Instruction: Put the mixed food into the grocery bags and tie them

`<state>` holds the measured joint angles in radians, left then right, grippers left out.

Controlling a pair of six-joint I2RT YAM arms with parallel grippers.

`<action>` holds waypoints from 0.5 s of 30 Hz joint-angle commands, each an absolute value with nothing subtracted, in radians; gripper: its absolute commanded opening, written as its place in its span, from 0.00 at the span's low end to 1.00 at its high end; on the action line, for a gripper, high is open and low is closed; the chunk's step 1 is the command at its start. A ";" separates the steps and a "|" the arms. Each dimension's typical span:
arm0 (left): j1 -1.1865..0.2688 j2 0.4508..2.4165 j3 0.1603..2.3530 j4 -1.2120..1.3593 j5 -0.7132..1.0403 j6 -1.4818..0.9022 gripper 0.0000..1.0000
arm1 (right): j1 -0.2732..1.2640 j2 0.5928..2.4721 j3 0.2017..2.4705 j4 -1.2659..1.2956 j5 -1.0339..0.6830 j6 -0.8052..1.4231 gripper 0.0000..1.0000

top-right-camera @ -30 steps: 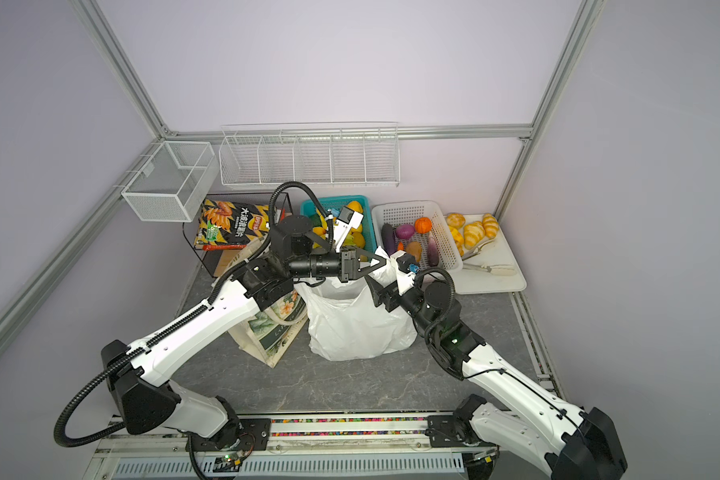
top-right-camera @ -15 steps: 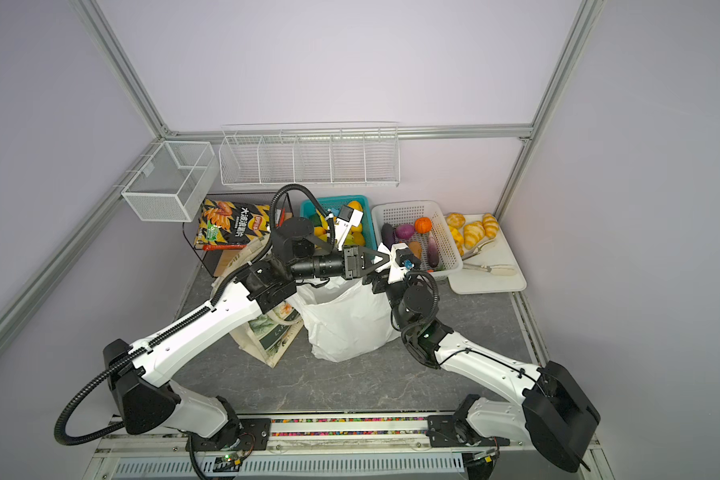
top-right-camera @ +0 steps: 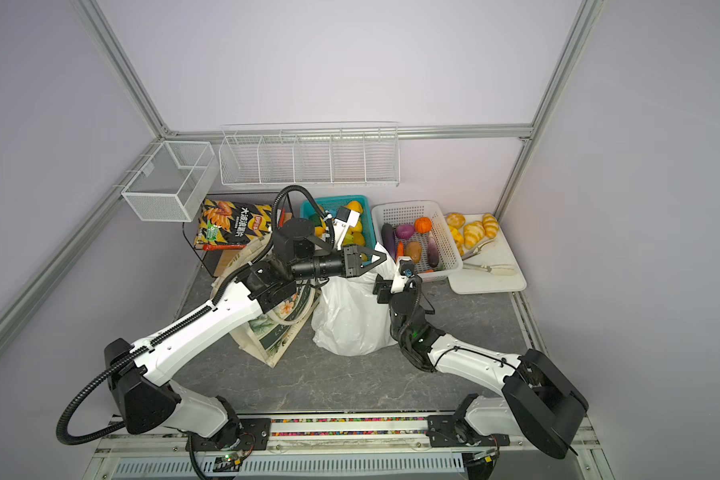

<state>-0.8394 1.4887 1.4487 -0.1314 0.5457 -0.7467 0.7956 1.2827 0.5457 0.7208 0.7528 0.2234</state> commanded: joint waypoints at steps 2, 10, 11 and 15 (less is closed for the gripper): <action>-0.823 1.470 1.470 -0.107 0.531 -0.714 0.00 | 0.798 1.232 0.483 0.597 0.720 0.244 0.74; -0.817 1.492 1.486 -0.141 0.515 -0.664 0.00 | 0.774 1.118 0.511 0.483 0.536 0.180 0.93; -0.816 1.494 1.488 -0.145 0.515 -0.660 0.00 | 0.766 1.107 0.522 0.454 0.514 0.180 0.98; -0.814 1.500 1.500 -0.158 0.518 -0.641 0.00 | 0.734 1.059 0.568 0.349 0.387 0.151 0.89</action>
